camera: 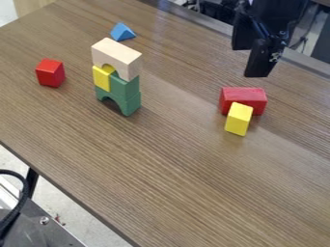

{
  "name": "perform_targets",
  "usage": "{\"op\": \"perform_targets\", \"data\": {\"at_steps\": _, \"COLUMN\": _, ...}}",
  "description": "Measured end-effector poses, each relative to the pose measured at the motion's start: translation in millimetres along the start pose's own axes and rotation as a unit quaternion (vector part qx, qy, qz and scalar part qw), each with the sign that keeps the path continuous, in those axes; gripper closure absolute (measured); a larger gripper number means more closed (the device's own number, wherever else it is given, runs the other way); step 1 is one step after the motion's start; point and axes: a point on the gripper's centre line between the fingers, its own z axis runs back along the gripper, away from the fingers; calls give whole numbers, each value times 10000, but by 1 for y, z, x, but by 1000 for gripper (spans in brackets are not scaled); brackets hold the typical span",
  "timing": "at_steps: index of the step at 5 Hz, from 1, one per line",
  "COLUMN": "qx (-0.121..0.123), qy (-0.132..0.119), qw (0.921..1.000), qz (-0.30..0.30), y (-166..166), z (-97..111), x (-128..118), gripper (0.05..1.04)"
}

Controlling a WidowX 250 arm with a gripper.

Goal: Put the red block on top of the white arch

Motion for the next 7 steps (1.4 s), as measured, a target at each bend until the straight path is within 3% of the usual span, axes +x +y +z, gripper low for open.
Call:
{"op": "perform_targets", "data": {"at_steps": 1, "qx": -138, "qy": 193, "qw": 9997, "qz": -6, "y": -3, "z": -15, "x": -3, "gripper": 83}}
{"op": "perform_targets", "data": {"at_steps": 4, "qx": -35, "qy": -114, "qw": 9999, "qz": 98, "y": 1, "z": -29, "x": 8, "gripper": 83}}
{"op": "perform_targets", "data": {"at_steps": 5, "qx": 19, "qy": -368, "qw": 9990, "qz": 243, "y": 3, "z": -30, "x": 17, "gripper": 83}}
{"op": "perform_targets", "data": {"at_steps": 7, "qx": 227, "qy": -569, "qw": 9968, "qz": 519, "y": 13, "z": -46, "x": 27, "gripper": 83}}
